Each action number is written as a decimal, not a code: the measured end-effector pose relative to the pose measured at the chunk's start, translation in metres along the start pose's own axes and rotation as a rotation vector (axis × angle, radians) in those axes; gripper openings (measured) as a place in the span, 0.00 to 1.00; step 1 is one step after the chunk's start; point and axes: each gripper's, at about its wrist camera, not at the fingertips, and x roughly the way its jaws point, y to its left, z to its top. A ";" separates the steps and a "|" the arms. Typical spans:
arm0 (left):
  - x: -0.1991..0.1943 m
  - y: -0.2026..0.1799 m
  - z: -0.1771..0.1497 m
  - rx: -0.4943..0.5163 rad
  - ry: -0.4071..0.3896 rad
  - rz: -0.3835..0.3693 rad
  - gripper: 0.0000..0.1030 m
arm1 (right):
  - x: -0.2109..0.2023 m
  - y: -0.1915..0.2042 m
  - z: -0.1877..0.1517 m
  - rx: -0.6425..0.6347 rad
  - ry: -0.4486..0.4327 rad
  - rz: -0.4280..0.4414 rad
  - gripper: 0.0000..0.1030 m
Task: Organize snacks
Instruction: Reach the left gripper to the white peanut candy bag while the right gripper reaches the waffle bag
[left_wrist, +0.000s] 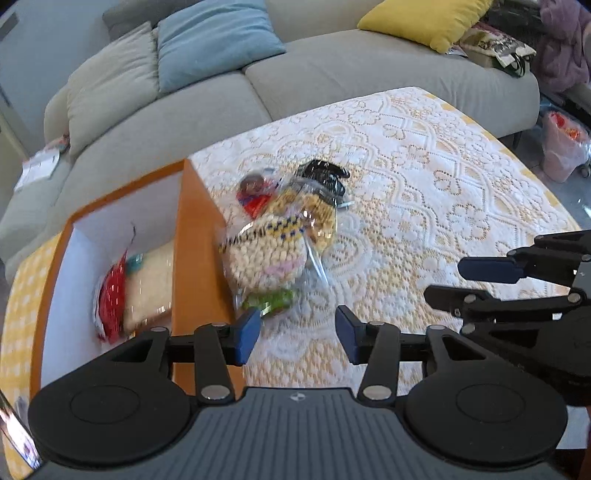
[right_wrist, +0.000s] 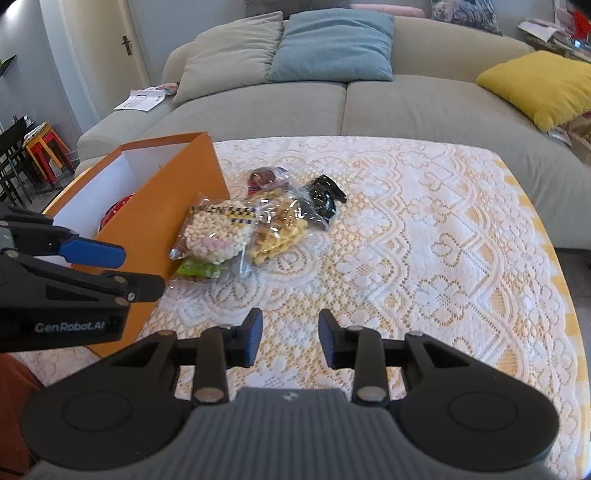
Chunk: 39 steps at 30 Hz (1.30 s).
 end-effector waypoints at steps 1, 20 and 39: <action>0.003 -0.004 0.003 0.022 -0.007 0.010 0.58 | 0.003 -0.002 0.001 0.002 0.004 0.004 0.34; 0.089 -0.077 -0.001 0.485 0.011 0.298 0.69 | 0.067 -0.064 0.006 0.179 0.091 0.017 0.40; 0.125 -0.070 -0.003 0.593 0.038 0.493 0.76 | 0.081 -0.076 0.001 0.204 0.075 0.033 0.40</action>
